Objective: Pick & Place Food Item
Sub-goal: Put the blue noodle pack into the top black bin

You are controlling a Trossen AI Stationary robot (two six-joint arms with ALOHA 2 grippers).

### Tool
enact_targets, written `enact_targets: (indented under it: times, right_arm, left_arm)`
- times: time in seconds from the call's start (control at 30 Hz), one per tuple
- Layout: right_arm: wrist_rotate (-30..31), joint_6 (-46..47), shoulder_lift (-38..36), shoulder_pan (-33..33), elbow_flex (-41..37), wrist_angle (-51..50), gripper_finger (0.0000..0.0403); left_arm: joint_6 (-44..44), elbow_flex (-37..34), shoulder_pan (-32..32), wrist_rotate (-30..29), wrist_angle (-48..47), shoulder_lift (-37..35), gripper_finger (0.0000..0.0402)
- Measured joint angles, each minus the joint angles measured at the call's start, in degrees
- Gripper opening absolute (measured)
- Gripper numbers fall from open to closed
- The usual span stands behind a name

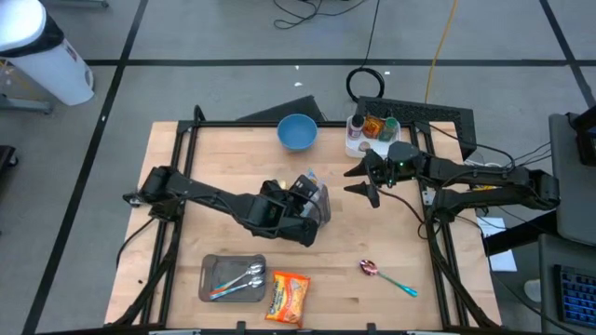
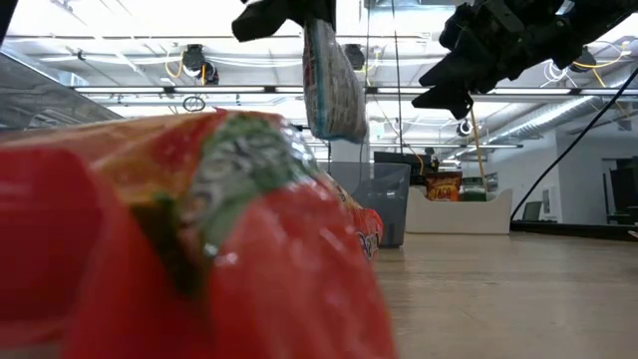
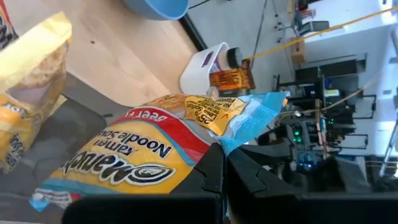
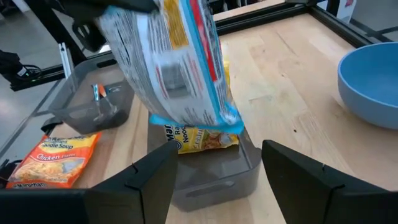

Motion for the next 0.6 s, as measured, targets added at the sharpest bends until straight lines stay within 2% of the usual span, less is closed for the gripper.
enact_targets:
  times: [0.27,0.37,0.5,0.6]
  right_arm:
    - [-0.2,0.1,0.0,0.0,0.0,-0.7,0.0226]
    - [-0.3,0.1,0.0,0.0,0.0,-1.3,0.0226]
    - [-3.4,-2.6,0.0,0.0,0.0,-1.3,0.0226]
    - [-7.6,-3.9,0.0,0.0,0.0,-0.5,0.0226]
  left_arm:
    - [-0.9,0.0,0.9,0.9,0.2,3.7,0.0]
    - [1.4,0.0,0.9,1.6,-0.1,4.1,0.0]
    - [13.0,0.0,0.9,5.0,0.3,3.0,0.0]
    - [27.6,0.0,1.7,9.8,3.6,0.8,0.0]
